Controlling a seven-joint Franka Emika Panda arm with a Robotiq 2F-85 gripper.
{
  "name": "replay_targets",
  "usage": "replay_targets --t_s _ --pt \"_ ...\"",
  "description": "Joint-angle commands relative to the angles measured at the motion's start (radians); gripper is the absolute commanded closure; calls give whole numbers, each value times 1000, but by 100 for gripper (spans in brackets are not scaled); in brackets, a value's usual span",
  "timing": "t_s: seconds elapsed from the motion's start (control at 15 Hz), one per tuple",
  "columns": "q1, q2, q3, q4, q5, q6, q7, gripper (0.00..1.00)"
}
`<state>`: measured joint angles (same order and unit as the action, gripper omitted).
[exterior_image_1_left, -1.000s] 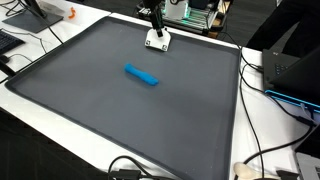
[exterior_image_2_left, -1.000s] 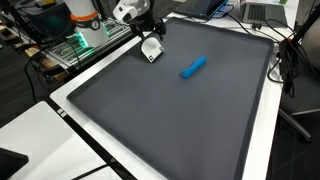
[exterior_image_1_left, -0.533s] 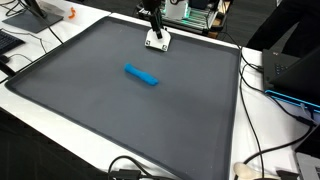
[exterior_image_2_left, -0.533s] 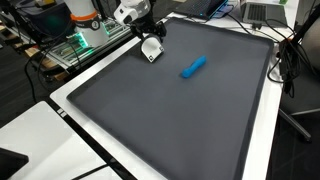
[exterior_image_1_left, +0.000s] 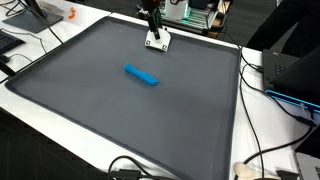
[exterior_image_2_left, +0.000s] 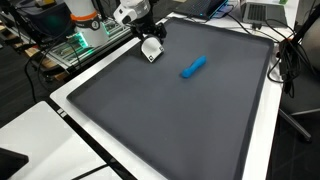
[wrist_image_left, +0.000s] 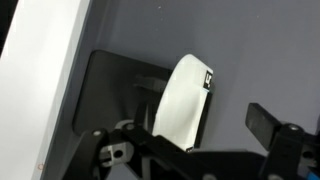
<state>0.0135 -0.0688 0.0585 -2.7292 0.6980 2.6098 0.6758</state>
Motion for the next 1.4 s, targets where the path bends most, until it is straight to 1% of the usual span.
replay_targets --t_s 0.0,0.4,1.0,1.07,1.13,1.2,1.27,1.33 --pt "12 13 2 -17 8 48 38 0" --pt "15 25 2 -15 10 63 55 0" --pt "21 23 3 -14 7 55 78 0" --pt "22 23 4 -14 8 55 78 3" --pt "23 23 4 -14 5 57 83 8" --pt "24 23 4 -15 4 58 87 10" --pt "24 24 4 -15 -1 60 94 9" --pt "25 25 4 -15 -2 60 97 13"
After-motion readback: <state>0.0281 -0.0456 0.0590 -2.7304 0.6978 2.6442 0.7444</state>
